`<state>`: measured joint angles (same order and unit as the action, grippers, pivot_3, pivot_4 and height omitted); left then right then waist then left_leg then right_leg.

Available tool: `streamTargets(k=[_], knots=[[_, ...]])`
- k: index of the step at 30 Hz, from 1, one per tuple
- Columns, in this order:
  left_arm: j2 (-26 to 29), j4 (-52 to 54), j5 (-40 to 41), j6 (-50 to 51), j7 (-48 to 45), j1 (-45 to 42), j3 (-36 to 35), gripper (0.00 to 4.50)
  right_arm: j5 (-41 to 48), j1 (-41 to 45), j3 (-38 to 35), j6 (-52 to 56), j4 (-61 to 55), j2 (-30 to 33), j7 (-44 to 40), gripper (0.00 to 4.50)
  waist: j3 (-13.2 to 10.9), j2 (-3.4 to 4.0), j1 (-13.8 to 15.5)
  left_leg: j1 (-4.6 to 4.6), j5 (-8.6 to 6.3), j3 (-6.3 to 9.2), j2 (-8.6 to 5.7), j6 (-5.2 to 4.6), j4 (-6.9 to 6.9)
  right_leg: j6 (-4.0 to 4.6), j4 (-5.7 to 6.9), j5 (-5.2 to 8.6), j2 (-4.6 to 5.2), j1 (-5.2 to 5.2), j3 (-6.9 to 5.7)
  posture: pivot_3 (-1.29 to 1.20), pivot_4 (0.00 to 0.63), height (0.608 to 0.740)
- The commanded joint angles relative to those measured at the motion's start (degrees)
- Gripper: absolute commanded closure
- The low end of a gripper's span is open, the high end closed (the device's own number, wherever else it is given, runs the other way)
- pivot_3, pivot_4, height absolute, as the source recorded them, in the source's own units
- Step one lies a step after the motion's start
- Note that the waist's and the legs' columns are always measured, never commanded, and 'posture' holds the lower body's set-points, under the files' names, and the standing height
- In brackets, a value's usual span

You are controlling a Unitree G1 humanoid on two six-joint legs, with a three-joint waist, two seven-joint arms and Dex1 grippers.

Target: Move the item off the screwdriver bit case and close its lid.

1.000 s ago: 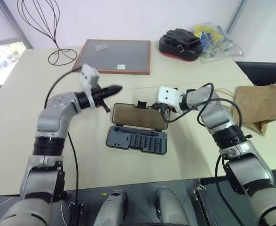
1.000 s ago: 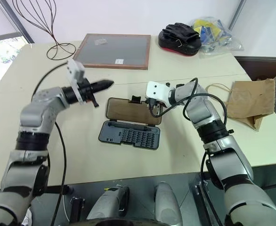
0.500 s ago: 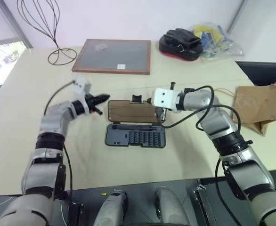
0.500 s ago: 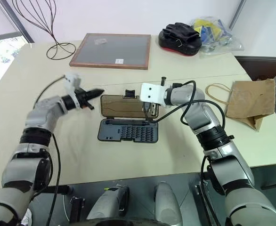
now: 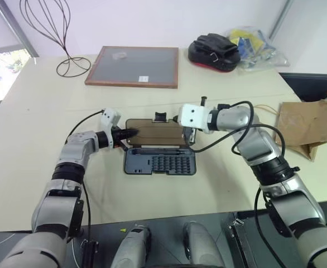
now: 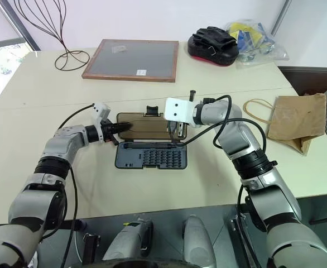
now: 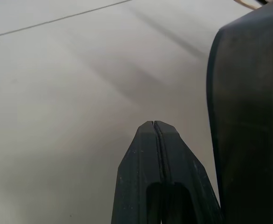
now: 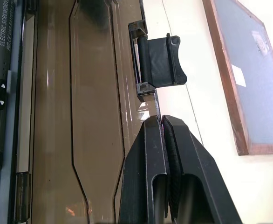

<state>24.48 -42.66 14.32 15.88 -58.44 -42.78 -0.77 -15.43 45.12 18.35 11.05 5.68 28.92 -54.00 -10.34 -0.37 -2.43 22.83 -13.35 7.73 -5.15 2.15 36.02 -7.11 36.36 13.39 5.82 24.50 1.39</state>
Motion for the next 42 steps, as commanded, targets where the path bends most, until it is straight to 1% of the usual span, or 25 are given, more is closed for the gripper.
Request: streamTargets(k=[1, 3, 4, 7, 11, 13, 15, 18, 22, 25, 28, 36, 42], knots=[[0.0, 0.6, 0.1, -1.4, -0.4, -1.4, -0.8, 4.50, 0.7, -0.1, 0.0, 1.0, -2.9, 0.4, -0.6, 3.58, 0.0, 0.00, 0.0, 0.00, 0.00, 0.00, 0.00, 0.00, 0.00, 0.00, 0.00, 0.00, 0.00, 0.00, 0.00, 0.00, 0.150, 0.734], [0.0, 0.5, -0.2, -2.0, -0.2, -1.4, -0.8, 4.50, 0.7, -0.3, 0.3, 3.0, -3.3, 0.7, -1.6, 2.64, 0.0, 0.00, 0.0, 0.00, -0.01, 0.00, 0.00, -0.01, 0.01, 0.00, 0.00, 0.00, 0.00, 0.00, 0.00, 0.00, 0.150, 0.734], [0.1, 0.6, -0.3, -2.1, -0.1, -1.4, -0.8, 4.50, 0.9, -0.4, 0.5, 4.6, -3.7, 0.9, -2.6, 2.01, 0.0, 0.00, 0.0, 0.00, -0.01, 0.00, 0.00, -0.01, 0.01, 0.00, 0.00, 0.00, 0.00, 0.00, 0.00, 0.00, 0.150, 0.734], [0.1, 0.6, -0.3, -2.5, -0.1, -1.4, -0.7, 4.50, 2.6, -0.5, 0.3, 8.4, -5.5, 1.5, -5.1, 0.47, 0.0, 0.00, 0.0, 0.01, -0.12, 0.01, 0.00, -0.20, 0.02, 0.00, 0.00, 0.00, 0.00, 0.00, 0.00, 0.00, 0.150, 0.734], [0.3, 1.1, -0.4, -2.9, -0.2, -1.3, -0.7, 4.50, 5.4, 0.3, -2.1, 13.5, -8.1, 2.1, -5.8, 0.47, 0.0, 0.00, 0.0, 0.02, -0.13, 0.02, 0.00, -0.22, 0.02, 0.00, 0.00, 0.00, 0.00, 0.00, -0.01, 0.00, 0.150, 0.734], [0.3, 1.7, -0.4, -3.0, -0.3, -1.2, -0.6, 4.50, 8.1, 1.2, -5.0, 18.9, -10.0, 2.3, -5.8, 0.47, 0.0, 0.00, 0.1, 0.02, -0.13, 0.04, 0.02, -0.22, 0.02, -0.01, 0.00, 0.00, 0.00, 0.00, -0.01, 0.00, 0.150, 0.734], [0.5, 3.1, -0.2, -2.5, -0.5, -0.9, -0.6, 4.50, 11.2, 1.4, -8.1, 24.0, -12.9, 4.0, -6.8, 0.47, 0.0, 0.00, 0.1, 0.06, -0.13, 0.05, 0.01, -0.23, 0.05, -0.01, 0.00, -0.01, 0.01, 0.01, -0.01, 0.00, 0.150, 0.734], [1.0, 5.9, 0.4, -1.1, -1.2, 0.2, -0.6, 4.50, 14.5, 0.0, -11.6, 26.9, -16.2, 8.5, -8.4, 0.47, 0.0, 0.00, 0.6, 0.20, -0.14, 0.12, 0.03, -0.24, 0.11, -0.03, -0.02, -0.02, 0.03, 0.06, -0.05, 0.00, 0.150, 0.734], [2.4, 10.3, 0.8, 0.8, -2.5, 2.3, -0.3, 4.50, 17.1, -2.3, -15.5, 31.7, -17.5, 12.0, -6.2, 0.47, 0.0, 0.00, 0.8, 0.24, -0.15, 0.11, 0.03, -0.26, 0.12, -0.07, -0.05, -0.04, 0.04, 0.09, -0.06, 0.00, 0.150, 0.734], [4.4, 14.7, 1.5, 3.0, -3.9, 4.2, -0.6, 4.50, 17.8, -6.7, -17.8, 32.8, -19.6, 14.5, -4.3, 0.47, 0.0, 0.00, 1.0, 0.23, -0.15, 0.08, 0.05, -0.27, 0.11, -0.07, -0.05, -0.04, 0.04, 0.10, -0.06, 0.00, 0.150, 0.734], [6.4, 21.5, 3.1, 6.8, -6.0, 6.5, -0.4, 4.50, 18.0, -12.0, -20.1, 34.2, -21.6, 14.8, -0.7, 0.47, 0.0, 0.00, 1.4, 0.26, -0.16, 0.07, 0.08, -0.27, 0.11, -0.06, -0.05, -0.04, 0.04, 0.11, -0.05, 0.00, 0.150, 0.734], [10.1, 37.2, 7.7, 14.6, -8.8, 13.4, 0.0, 4.50, 20.1, -19.3, -20.2, 36.1, -25.8, 14.5, 4.5, 0.47, 0.0, 0.00, 1.6, 0.26, -0.17, 0.06, 0.08, -0.29, 0.12, -0.09, -0.07, -0.06, 0.08, 0.09, -0.04, 0.00, 0.150, 0.734], [11.4, 42.8, 8.8, 16.4, -8.4, 17.4, 0.6, 4.50, 21.7, -19.7, -19.9, 37.5, -26.6, 14.7, 6.8, 0.47, 0.0, 0.00, 1.6, 0.26, -0.17, 0.05, 0.09, -0.29, 0.14, -0.09, -0.08, -0.06, 0.08, 0.08, -0.03, 0.00, 0.150, 0.734]])
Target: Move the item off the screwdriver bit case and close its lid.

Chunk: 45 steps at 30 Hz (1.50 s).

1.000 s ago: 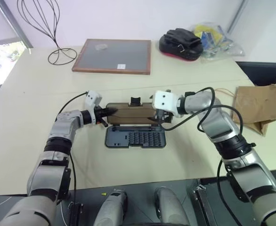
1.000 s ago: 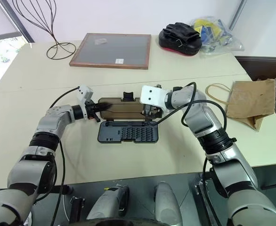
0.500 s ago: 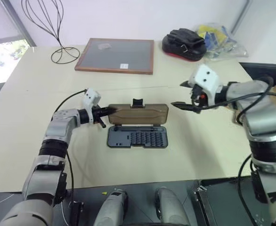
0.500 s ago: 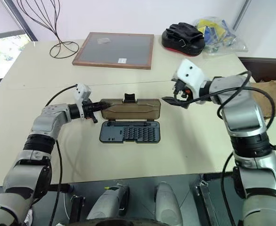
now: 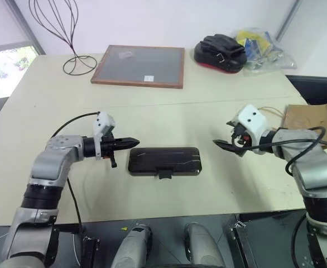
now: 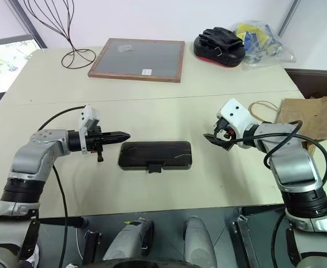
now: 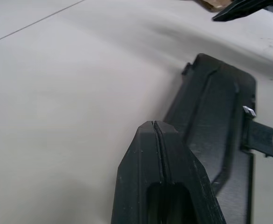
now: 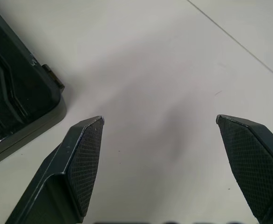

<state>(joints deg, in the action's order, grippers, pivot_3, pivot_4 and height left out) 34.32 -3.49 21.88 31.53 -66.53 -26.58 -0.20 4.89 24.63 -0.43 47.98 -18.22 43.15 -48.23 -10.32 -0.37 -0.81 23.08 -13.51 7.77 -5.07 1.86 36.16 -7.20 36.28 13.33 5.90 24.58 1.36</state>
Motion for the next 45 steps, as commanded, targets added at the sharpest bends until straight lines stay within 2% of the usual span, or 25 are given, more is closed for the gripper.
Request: streamTargets(k=[1, 6, 11, 14, 16, 19, 20, 21, 24, 28, 32, 45], knots=[[2.1, 4.3, 1.6, 1.2, -0.4, 1.7, -0.3, 4.50, 1.9, 0.9, -1.2, 1.1, -3.1, 0.6, 1.0, 0.47, 0.0, 0.00, -0.1, 0.00, 0.00, 0.00, 0.00, 0.00, -0.01, 0.00, 0.00, 0.00, 0.00, 0.00, 0.00, 0.00, 0.150, 0.734], [5.1, 4.0, 2.7, 1.7, -0.3, 1.4, -2.1, 4.50, 6.5, 0.5, -1.6, 4.7, -6.7, 1.5, -0.6, 0.47, 0.0, 0.00, 0.0, 0.00, 0.00, 0.01, 0.01, -0.01, -0.01, 0.00, -0.02, 0.00, 0.00, -0.01, -0.01, 0.00, 0.150, 0.734], [4.1, -2.9, 2.1, 0.2, 0.4, -6.2, -1.5, 4.50, 16.1, 1.1, -4.5, 11.7, -10.8, -1.0, -1.7, 0.47, 0.0, -0.01, 0.3, 0.02, -0.01, 0.05, 0.00, -0.01, 0.02, 0.00, -0.03, 0.00, 0.00, -0.05, -0.06, 0.00, 0.150, 0.734], [0.9, -9.2, 0.3, -2.5, -1.2, -14.2, 2.0, 4.50, 24.5, 3.5, -6.4, 18.5, -14.5, -6.6, -0.2, 1.28, 0.0, -0.03, 0.3, 0.02, -0.01, 0.06, -0.01, -0.03, 0.04, 0.00, -0.07, 0.00, 0.00, -0.08, -0.08, 0.00, 0.150, 0.734], [-1.2, -13.6, -1.1, -4.6, -2.6, -17.9, 4.1, 4.50, 27.7, 5.6, -7.0, 25.7, -15.2, -11.5, 3.3, 2.22, 0.0, -0.03, 0.2, 0.02, -0.01, 0.08, -0.01, -0.03, 0.05, -0.01, -0.05, 0.00, -0.01, -0.10, -0.11, 0.00, 0.150, 0.734], [-4.0, -20.0, -3.4, -7.8, -4.8, -21.5, 6.9, 4.50, 31.8, 7.3, -8.1, 34.9, -16.6, -19.0, 7.9, 3.89, 0.0, -0.03, -0.2, 0.00, -0.01, 0.07, -0.01, -0.03, 0.04, -0.01, -0.04, -0.01, -0.01, -0.08, -0.09, 0.00, 0.150, 0.734], [-4.8, -22.2, -4.2, -9.1, -5.7, -22.4, 7.8, 4.50, 32.2, 7.5, -8.2, 37.9, -16.9, -21.7, 9.6, 4.32, 0.0, -0.02, -0.3, 0.01, -0.01, 0.06, -0.01, -0.03, 0.03, -0.01, -0.03, -0.01, -0.01, -0.04, -0.08, 0.00, 0.150, 0.734], [-5.5, -24.2, -5.0, -10.2, -6.3, -23.1, 8.5, 4.50, 32.6, 7.2, -8.2, 40.2, -17.2, -23.7, 11.0, 4.42, 0.0, -0.02, -0.3, 0.01, -0.01, 0.05, -0.01, -0.03, 0.01, -0.01, -0.02, -0.01, -0.01, -0.01, -0.07, 0.00, 0.150, 0.734], [-7.8, -30.3, -7.2, -13.4, -7.7, -24.9, 10.2, 4.50, 33.0, 3.8, -6.6, 44.1, -18.0, -27.5, 14.6, 4.42, 0.0, -0.02, -0.1, 0.03, 0.00, 0.06, -0.01, -0.03, 0.02, 0.00, 0.04, -0.01, -0.03, 0.04, -0.07, 0.00, 0.150, 0.734], [-10.1, -36.5, -10.2, -17.8, -9.3, -26.2, 12.1, 4.50, 34.9, -2.2, -3.1, 44.5, -19.3, -29.3, 19.5, 4.42, 0.0, -0.02, 0.1, 0.09, -0.01, 0.06, -0.05, -0.04, 0.07, -0.01, 0.03, -0.01, -0.02, 0.04, -0.06, 0.00, 0.150, 0.734], [-12.2, -41.0, -12.1, -20.5, -9.4, -27.5, 12.4, 4.50, 38.4, -5.7, -2.7, 44.5, -19.8, -32.3, 24.5, 4.42, 0.0, -0.02, -0.1, 0.09, -0.01, 0.07, -0.05, -0.04, 0.07, -0.02, 0.06, -0.02, -0.01, 0.05, -0.06, 0.00, 0.150, 0.734], [-15.8, -44.9, -15.0, -24.5, -9.3, -27.3, 12.3, 4.50, 36.8, -5.9, -4.5, 44.5, -14.7, -37.7, 37.8, 4.42, 0.0, -0.02, -0.2, 0.08, -0.01, 0.07, -0.06, -0.05, 0.08, -0.03, 0.10, -0.02, -0.04, 0.06, -0.06, 0.00, 0.150, 0.734]])
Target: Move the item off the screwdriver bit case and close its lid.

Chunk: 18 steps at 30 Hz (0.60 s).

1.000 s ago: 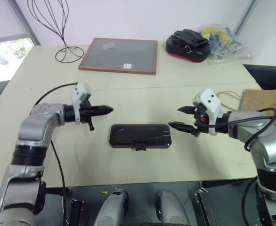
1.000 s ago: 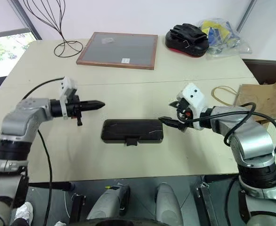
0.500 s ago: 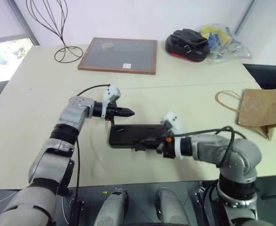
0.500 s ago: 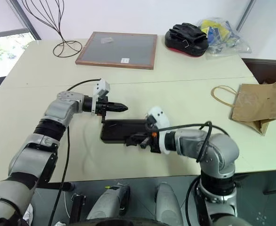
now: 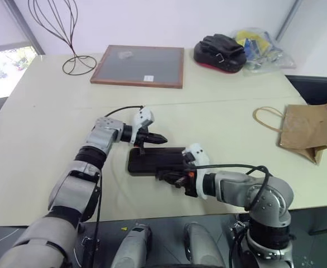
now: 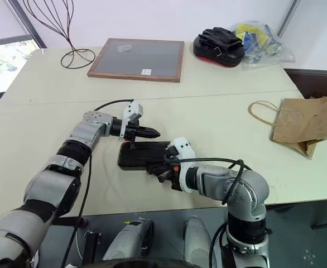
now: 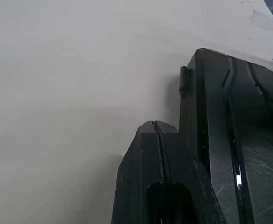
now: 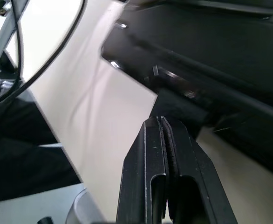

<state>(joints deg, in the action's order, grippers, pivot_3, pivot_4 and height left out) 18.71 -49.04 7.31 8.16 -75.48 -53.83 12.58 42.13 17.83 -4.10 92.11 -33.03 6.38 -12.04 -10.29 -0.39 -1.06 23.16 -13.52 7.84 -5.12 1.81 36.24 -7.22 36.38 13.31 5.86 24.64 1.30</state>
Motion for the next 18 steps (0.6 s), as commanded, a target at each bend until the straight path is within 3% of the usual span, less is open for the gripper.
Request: streamTargets(k=[1, 18], knots=[[-0.4, 1.0, -0.8, -1.5, -0.4, 0.6, -0.1, 4.50, -1.2, 0.9, -0.3, 0.4, 0.2, -1.1, 2.1, 4.42, 0.0, 0.00, 0.0, 0.00, 0.00, 0.01, 0.00, 0.00, 0.00, 0.00, 0.00, 0.00, 0.00, 0.00, 0.00, 0.00, 0.150, 0.734], [-1.4, 3.9, -5.9, -6.8, -3.4, 7.3, 4.3, 4.50, -8.2, -0.4, 9.9, -6.4, -2.6, 3.5, 3.5, 4.42, 0.3, 0.01, -0.1, -0.27, -0.01, -0.02, 0.00, -0.02, -0.06, -0.01, -0.02, 0.01, 0.00, -0.21, 0.01, 0.00, 0.150, 0.734]])
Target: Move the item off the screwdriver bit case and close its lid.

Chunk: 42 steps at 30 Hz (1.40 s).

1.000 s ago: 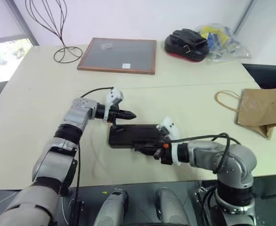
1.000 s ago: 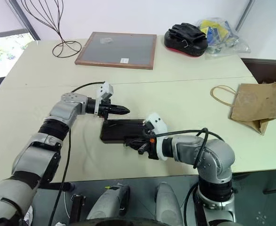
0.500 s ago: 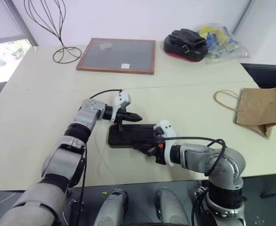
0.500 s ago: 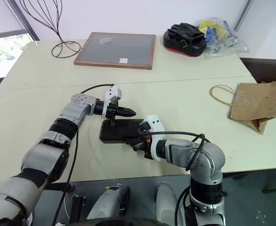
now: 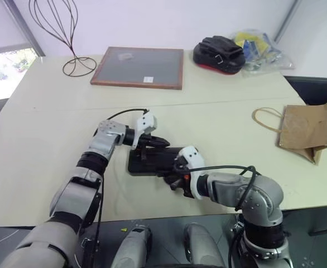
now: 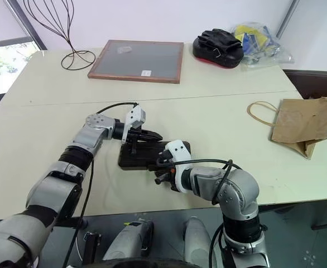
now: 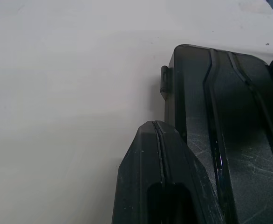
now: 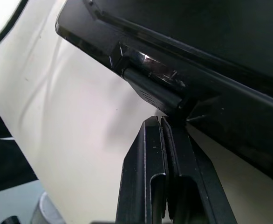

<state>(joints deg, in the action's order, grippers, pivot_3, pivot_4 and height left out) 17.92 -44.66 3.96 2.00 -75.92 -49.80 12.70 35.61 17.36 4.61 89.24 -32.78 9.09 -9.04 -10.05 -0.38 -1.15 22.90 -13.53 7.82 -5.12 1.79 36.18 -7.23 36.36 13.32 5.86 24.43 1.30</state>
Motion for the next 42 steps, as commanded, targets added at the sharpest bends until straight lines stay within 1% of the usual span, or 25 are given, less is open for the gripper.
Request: streamTargets(k=[1, 10, 21, 23, 25, 28, 30, 32, 35, 39, 42], knots=[[-0.8, -0.5, -2.7, -0.5, -3.2, 3.7, 4.4, 4.50, -2.1, 0.0, 1.6, -4.3, -3.1, 0.8, 0.7, 4.42, 0.1, -0.01, 0.0, -0.02, -0.01, 0.00, 0.00, -0.02, -0.01, 0.00, -0.01, 0.00, 0.00, -0.02, 0.00, 0.00, 0.150, 0.734], [-1.8, -1.9, -5.0, -1.2, -4.6, 5.6, 6.5, 4.50, -6.6, 0.7, 4.3, -11.7, -4.4, 1.2, 2.5, 4.42, 0.3, -0.13, 0.0, -0.24, -0.04, -0.01, 0.01, -0.07, -0.07, -0.01, -0.09, 0.02, -0.03, -0.24, 0.00, 0.00, 0.150, 0.734], [-1.9, 1.0, -5.2, 1.3, -6.5, 8.7, 7.5, 4.50, -11.5, 2.7, 9.5, -19.7, -5.3, 5.9, 2.8, 4.42, 0.4, -0.19, -0.1, -0.43, -0.08, -0.01, 0.04, -0.13, -0.12, -0.02, -0.13, 0.03, -0.06, -0.43, 0.01, 0.00, 0.150, 0.734], [-1.5, 2.3, -5.2, 1.2, -6.8, 9.5, 7.9, 4.50, -11.5, 3.1, 10.4, -20.5, -5.2, 6.7, 2.3, 4.42, 0.5, -0.19, -0.2, -0.43, -0.08, -0.01, 0.04, -0.14, -0.12, -0.02, -0.14, 0.04, -0.06, -0.43, 0.01, 0.00, 0.150, 0.734], [-1.6, 2.9, -4.9, 1.4, -5.8, 9.3, 7.3, 4.50, -9.5, 3.2, 10.1, -19.6, -5.4, 6.8, 0.6, 4.42, 0.5, -0.21, -0.3, -0.44, -0.08, -0.01, 0.05, -0.14, -0.12, -0.02, -0.14, 0.04, -0.08, -0.43, 0.01, 0.00, 0.150, 0.734], [-1.1, 3.2, -4.5, 1.2, -4.7, 8.0, 6.0, 4.50, -5.2, 3.2, 7.8, -15.4, -6.0, 6.9, -2.6, 4.42, 0.5, -0.22, -0.2, -0.44, -0.09, 0.00, 0.06, -0.14, -0.11, -0.02, -0.15, 0.04, -0.09, -0.46, 0.01, 0.00, 0.150, 0.734], [-0.6, 3.0, -4.2, 0.8, -3.6, 6.7, 4.7, 4.50, 0.8, 2.9, 3.5, -11.0, -6.9, 6.4, -6.4, 4.42, 0.5, -0.22, 0.1, -0.44, -0.09, 0.01, 0.06, -0.15, -0.11, -0.02, -0.17, 0.04, -0.09, -0.49, 0.00, 0.00, 0.150, 0.734], [-0.1, 2.5, -3.9, 0.3, -2.1, 5.4, 3.2, 4.50, 5.1, 2.9, 0.5, -8.1, -7.9, 7.2, -9.4, 4.42, 0.5, -0.20, 0.2, -0.44, -0.10, 0.05, 0.08, -0.16, -0.09, -0.03, -0.20, 0.05, -0.09, -0.55, -0.01, 0.00, 0.150, 0.734], [0.9, 2.2, -3.3, -0.3, -0.2, 4.1, 1.1, 4.50, 7.8, 2.8, -2.3, -5.1, -9.2, 8.3, -10.8, 4.42, 0.5, -0.24, 0.3, -0.52, -0.16, 0.08, 0.07, -0.27, -0.09, -0.08, -0.26, 0.08, -0.08, -0.68, -0.02, 0.00, 0.150, 0.734], [3.3, 1.3, -1.9, -2.0, 6.0, 0.4, -3.6, 4.50, 14.1, 3.3, -8.4, -2.2, -11.9, 12.7, -15.5, 4.42, 0.5, -0.25, 0.0, -0.52, -0.17, 0.07, 0.08, -0.28, -0.08, -0.08, -0.23, 0.09, -0.08, -0.65, -0.02, 0.00, 0.150, 0.734], [5.7, 5.2, 1.2, 1.2, 9.6, -0.5, -8.0, 4.50, 16.7, 5.0, -12.5, -2.8, -11.9, 16.9, -17.8, 4.42, 0.4, -0.32, 0.1, -0.41, -0.17, 0.08, 0.08, -0.28, -0.08, -0.08, -0.21, 0.09, -0.08, -0.52, -0.02, 0.00, 0.150, 0.734]])
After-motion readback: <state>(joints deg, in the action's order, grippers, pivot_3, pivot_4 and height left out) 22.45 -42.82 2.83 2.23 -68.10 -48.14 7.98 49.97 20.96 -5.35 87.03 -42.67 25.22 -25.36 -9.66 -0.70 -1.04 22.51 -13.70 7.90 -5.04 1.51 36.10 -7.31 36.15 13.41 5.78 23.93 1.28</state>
